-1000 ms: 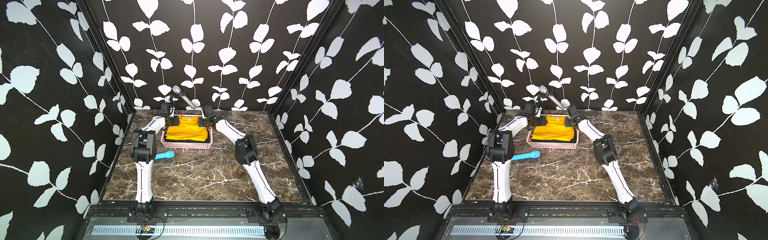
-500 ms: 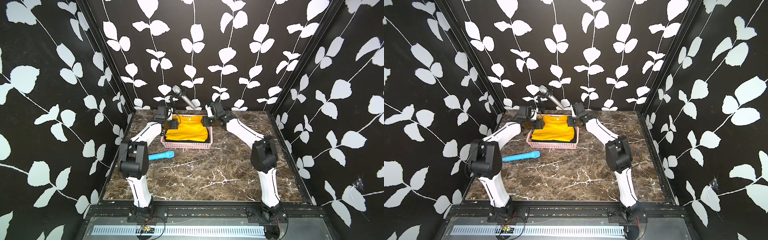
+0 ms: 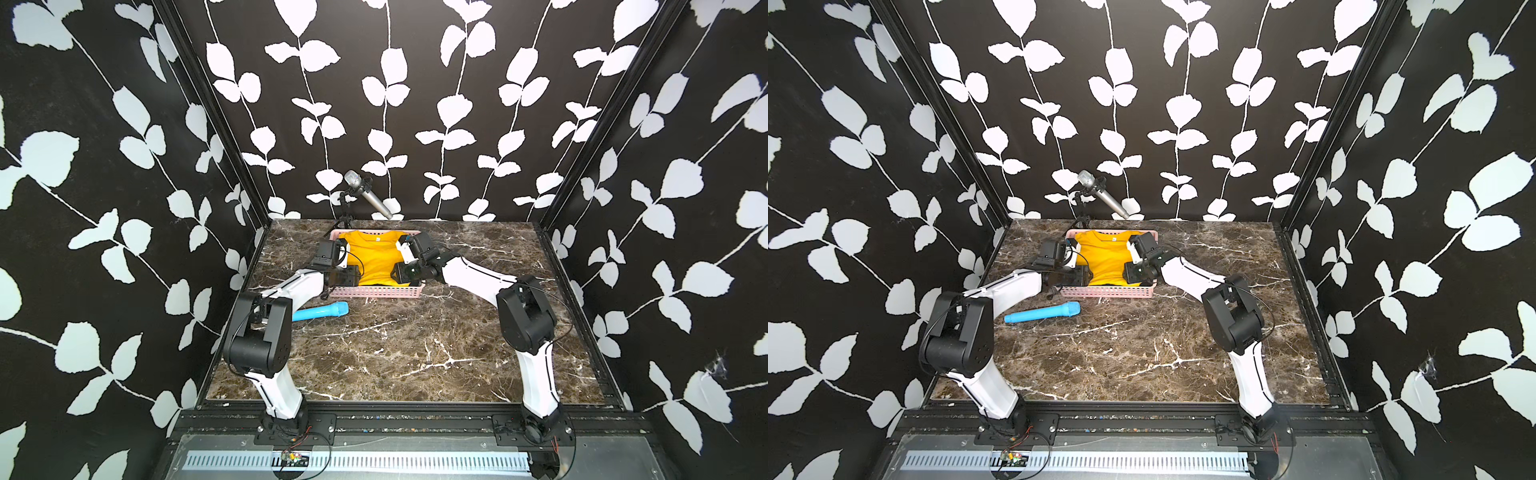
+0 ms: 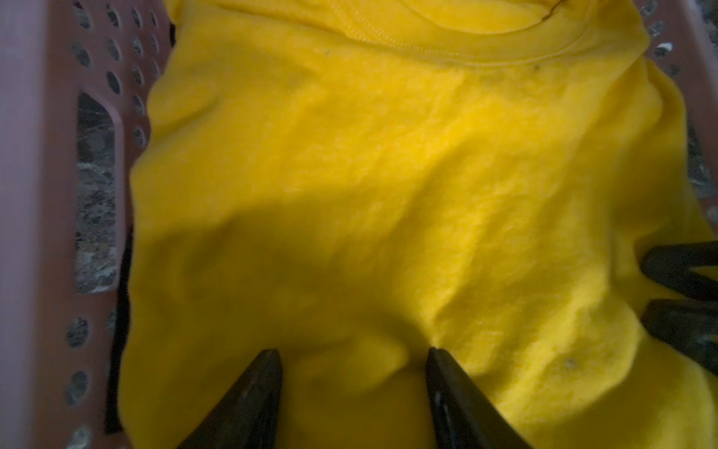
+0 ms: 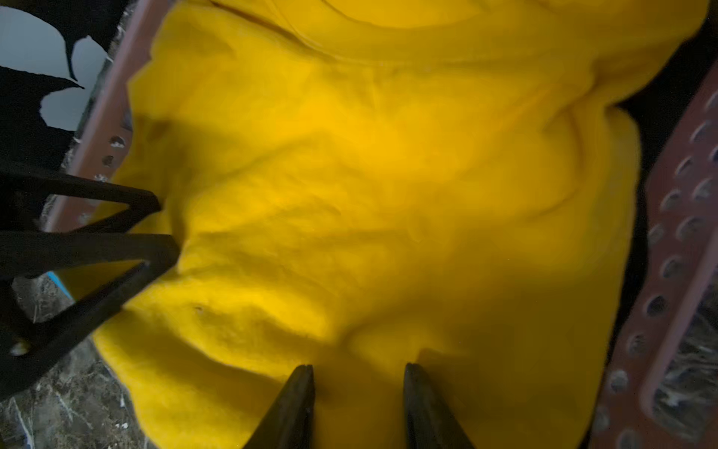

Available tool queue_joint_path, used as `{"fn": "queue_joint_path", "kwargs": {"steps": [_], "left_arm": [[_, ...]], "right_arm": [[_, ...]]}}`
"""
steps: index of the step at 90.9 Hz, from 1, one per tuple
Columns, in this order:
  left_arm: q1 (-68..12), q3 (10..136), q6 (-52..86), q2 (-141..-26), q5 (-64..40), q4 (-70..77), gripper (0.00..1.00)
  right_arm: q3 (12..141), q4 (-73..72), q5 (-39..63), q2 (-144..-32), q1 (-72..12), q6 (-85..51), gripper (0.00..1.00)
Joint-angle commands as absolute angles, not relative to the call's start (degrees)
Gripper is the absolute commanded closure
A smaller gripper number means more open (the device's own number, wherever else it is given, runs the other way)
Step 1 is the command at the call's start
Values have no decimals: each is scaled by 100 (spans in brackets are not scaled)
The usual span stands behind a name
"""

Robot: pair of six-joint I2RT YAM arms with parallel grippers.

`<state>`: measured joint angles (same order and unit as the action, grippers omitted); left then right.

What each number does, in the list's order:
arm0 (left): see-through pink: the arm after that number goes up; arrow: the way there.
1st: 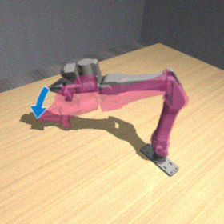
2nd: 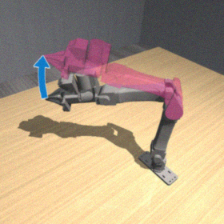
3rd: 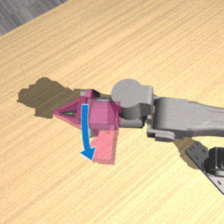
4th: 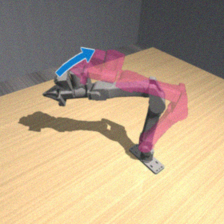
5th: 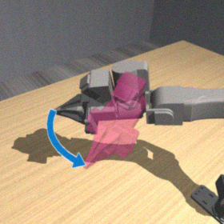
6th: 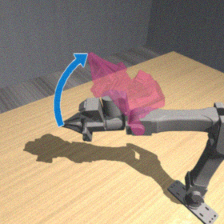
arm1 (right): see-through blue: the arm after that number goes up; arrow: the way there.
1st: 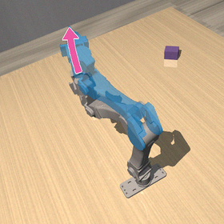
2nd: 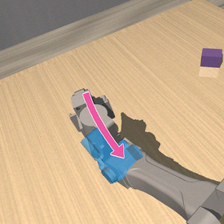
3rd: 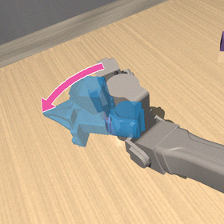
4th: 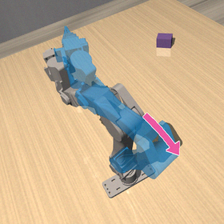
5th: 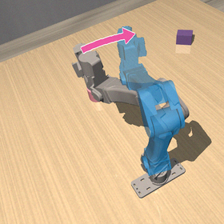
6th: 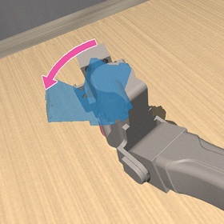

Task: Put the folded t-shirts into the basket
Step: Place the T-shirt in the bin, then reset both arms

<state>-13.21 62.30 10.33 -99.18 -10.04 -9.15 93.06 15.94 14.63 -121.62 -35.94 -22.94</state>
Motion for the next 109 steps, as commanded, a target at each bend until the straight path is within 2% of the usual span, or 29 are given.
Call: {"fn": "queue_joint_path", "kwargs": {"steps": [1, 26, 57, 66, 72, 87, 98, 109], "left_arm": [[-1321, 5976, 1126, -9982, -894, -1137, 38], [-1322, 6055, 1178, -9454, -848, -1181, 37], [-1319, 5381, 1204, -7685, -244, -808, 35], [-1319, 5088, 1176, -7232, 90, -612, 34], [-1320, 4837, 1132, -6930, 376, -520, 33], [-1310, 3991, 1066, -6236, 1256, 54, 23], [-1265, 3380, 1060, -5946, 1856, 607, 3], [-1160, 3090, 1037, -5835, 2307, 913, 1]], "right_arm": [[9344, 1830, 1332, -12415, -3568, -2250, 60], [9486, 2104, 1238, -11923, -3552, -2048, 57], [8454, 1977, 525, -10084, -3450, -1805, 47], [8098, 2069, -24, -9497, -3405, -1597, 41], [7848, 2113, -479, -9086, -3383, -1431, 33], [6714, 1900, -1704, -7965, -3273, -1196, 15], [5782, 1565, -2426, -7253, -3143, -1259, 4], [5002, 1397, -3192, -6657, -2995, -1354, 2]]}}
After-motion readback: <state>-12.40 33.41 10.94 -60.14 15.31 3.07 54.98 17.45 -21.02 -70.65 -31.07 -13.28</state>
